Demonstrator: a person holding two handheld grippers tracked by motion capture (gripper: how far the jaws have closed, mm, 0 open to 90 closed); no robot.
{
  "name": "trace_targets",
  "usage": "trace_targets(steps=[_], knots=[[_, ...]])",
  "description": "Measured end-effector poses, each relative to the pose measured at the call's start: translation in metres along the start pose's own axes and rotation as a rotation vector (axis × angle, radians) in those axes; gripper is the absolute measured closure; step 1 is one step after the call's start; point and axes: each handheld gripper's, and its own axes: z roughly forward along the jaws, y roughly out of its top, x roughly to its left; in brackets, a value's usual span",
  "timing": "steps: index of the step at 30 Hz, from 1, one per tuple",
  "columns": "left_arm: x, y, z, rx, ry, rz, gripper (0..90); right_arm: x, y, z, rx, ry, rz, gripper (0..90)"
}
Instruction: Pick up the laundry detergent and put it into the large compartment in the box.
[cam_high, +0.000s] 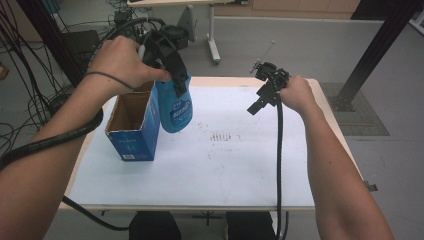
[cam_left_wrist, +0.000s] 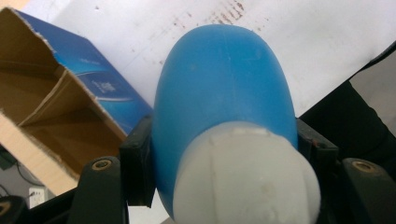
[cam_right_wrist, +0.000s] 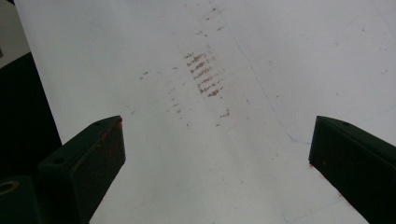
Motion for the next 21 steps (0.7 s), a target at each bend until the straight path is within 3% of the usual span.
trace_targets(steps=[13,21], knots=[[0.007,0.0,-0.02,-0.014,0.003,-0.029,37.7,0.001,-0.001,-0.001,-0.003,-0.004,0.005,3.9],[0.014,-0.005,-0.026,-0.026,0.002,-0.073,37.7,0.001,-0.003,-0.001,-0.005,-0.006,0.01,3.9]])
